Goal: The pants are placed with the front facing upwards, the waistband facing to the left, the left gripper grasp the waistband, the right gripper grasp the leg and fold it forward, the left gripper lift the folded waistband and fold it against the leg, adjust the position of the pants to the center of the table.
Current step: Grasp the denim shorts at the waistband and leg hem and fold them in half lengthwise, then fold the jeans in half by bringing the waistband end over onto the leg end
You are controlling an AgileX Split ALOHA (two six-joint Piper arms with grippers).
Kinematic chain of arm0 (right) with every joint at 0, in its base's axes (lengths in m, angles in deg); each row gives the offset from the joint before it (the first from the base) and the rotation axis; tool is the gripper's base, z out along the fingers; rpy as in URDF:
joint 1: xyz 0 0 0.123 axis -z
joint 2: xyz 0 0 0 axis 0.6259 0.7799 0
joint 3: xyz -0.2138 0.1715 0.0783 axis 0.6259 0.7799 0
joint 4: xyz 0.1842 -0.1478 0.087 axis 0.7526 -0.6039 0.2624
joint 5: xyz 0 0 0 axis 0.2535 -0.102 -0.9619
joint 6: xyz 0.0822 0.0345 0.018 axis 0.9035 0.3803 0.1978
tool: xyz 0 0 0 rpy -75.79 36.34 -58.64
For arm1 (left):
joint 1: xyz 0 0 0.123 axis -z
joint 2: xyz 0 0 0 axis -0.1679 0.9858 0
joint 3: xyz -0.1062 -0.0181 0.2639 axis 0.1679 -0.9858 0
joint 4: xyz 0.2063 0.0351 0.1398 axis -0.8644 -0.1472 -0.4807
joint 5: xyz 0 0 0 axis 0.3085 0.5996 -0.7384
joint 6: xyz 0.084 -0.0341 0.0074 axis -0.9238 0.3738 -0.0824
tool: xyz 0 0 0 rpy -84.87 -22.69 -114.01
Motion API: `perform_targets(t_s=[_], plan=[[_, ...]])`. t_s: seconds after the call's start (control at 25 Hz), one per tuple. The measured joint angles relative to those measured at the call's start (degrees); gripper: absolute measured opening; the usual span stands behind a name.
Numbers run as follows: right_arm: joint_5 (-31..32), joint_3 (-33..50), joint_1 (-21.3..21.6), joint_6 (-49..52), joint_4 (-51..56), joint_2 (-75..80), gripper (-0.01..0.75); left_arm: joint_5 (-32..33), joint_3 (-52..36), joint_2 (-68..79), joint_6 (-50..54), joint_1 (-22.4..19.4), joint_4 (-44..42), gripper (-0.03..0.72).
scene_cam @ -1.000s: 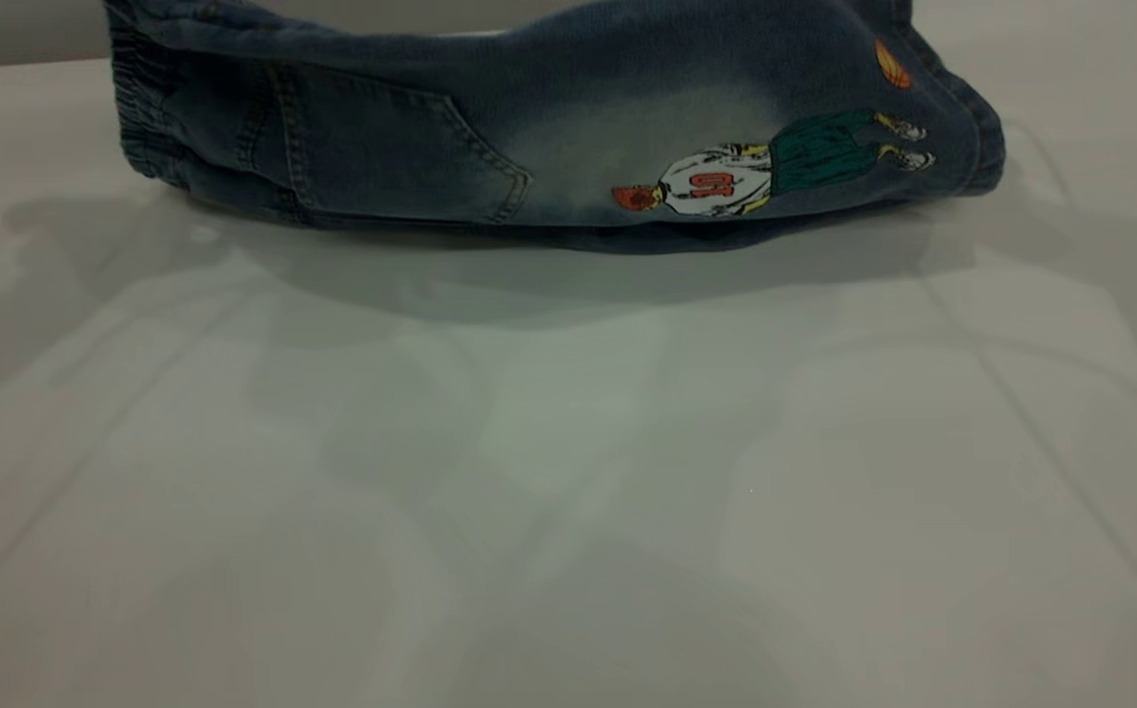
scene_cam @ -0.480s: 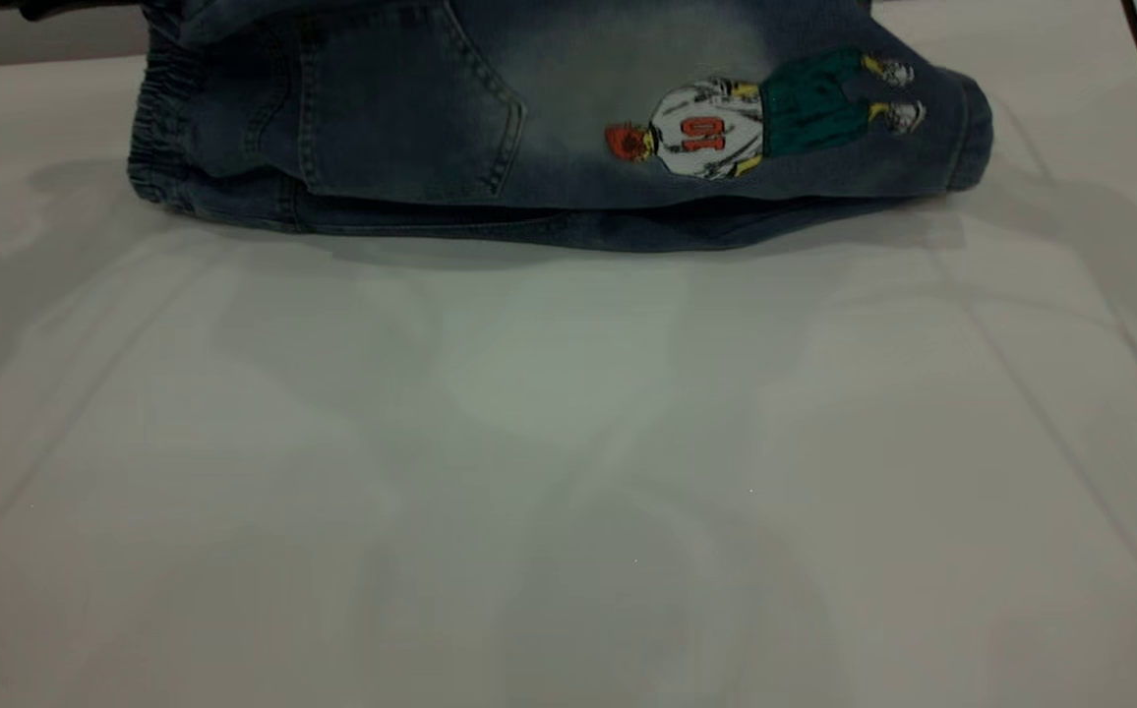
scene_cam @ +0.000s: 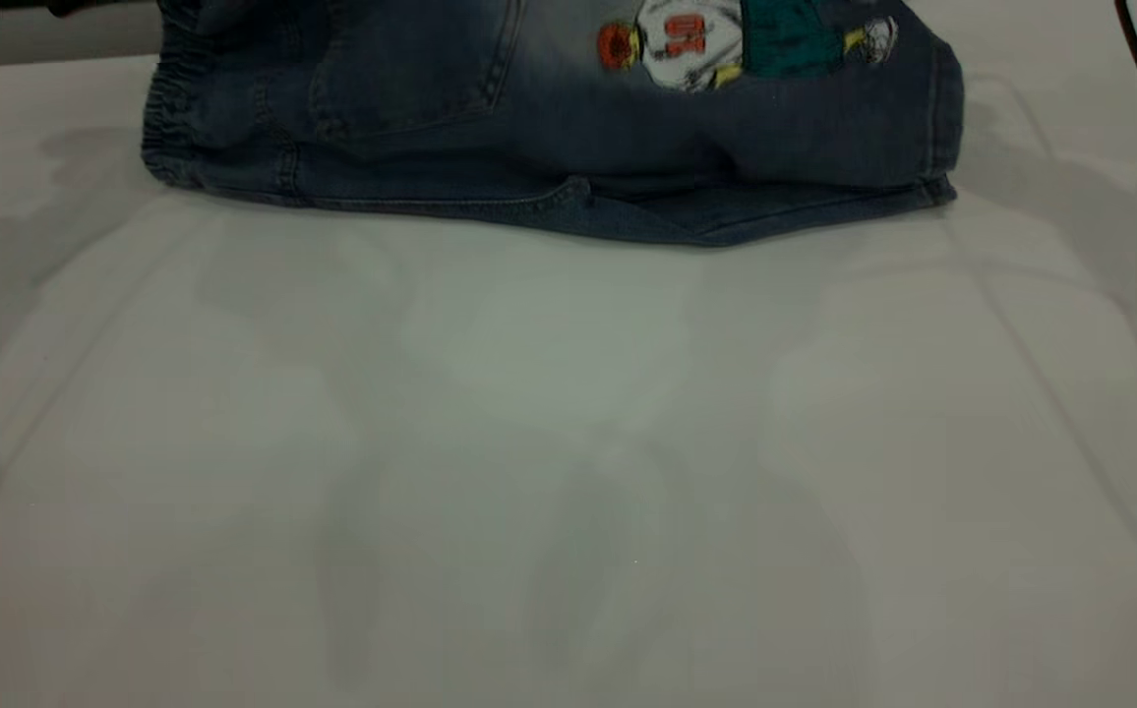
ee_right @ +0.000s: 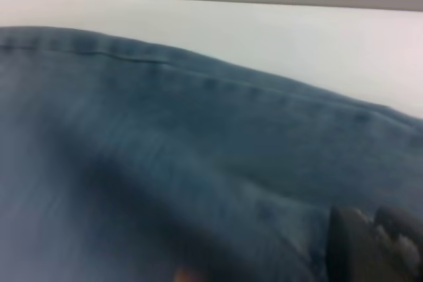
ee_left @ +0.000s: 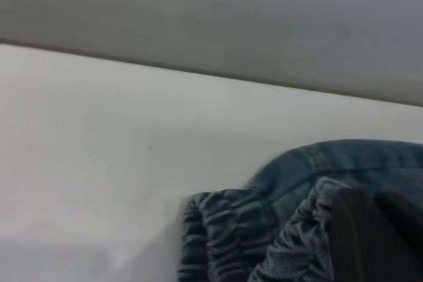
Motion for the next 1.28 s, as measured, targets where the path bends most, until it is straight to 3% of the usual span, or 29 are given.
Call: perform_targets(t_s=[0.32,0.52,0.68,0.8,1.0,1.28], plan=[[-2.52,0.00,0.00,-0.05,1.10,0.40,0.035,0.78,1.26,2.65,-0.05,0.00,0.00,0.048],[-2.86,0.00,0.00,-0.05,1.44,0.10,0.190,0.39,1.14,2.65,-0.12,0.00,0.00,0.090],[-2.75,0.00,0.00,-0.11,1.44,-0.65,0.375,0.39,1.14,2.65,0.02,0.00,0.00,0.228],[-2.59,0.00,0.00,0.46,1.44,-1.45,0.459,0.39,1.13,2.65,0.02,0.00,0.00,0.379],[3.06,0.10,0.00,4.88,1.56,-1.96,0.489,0.27,1.08,2.65,-0.03,0.00,0.00,0.542],[11.13,0.16,-0.05,5.54,0.80,-1.96,0.490,-6.67,1.08,2.99,1.35,0.00,-0.88,0.567]])
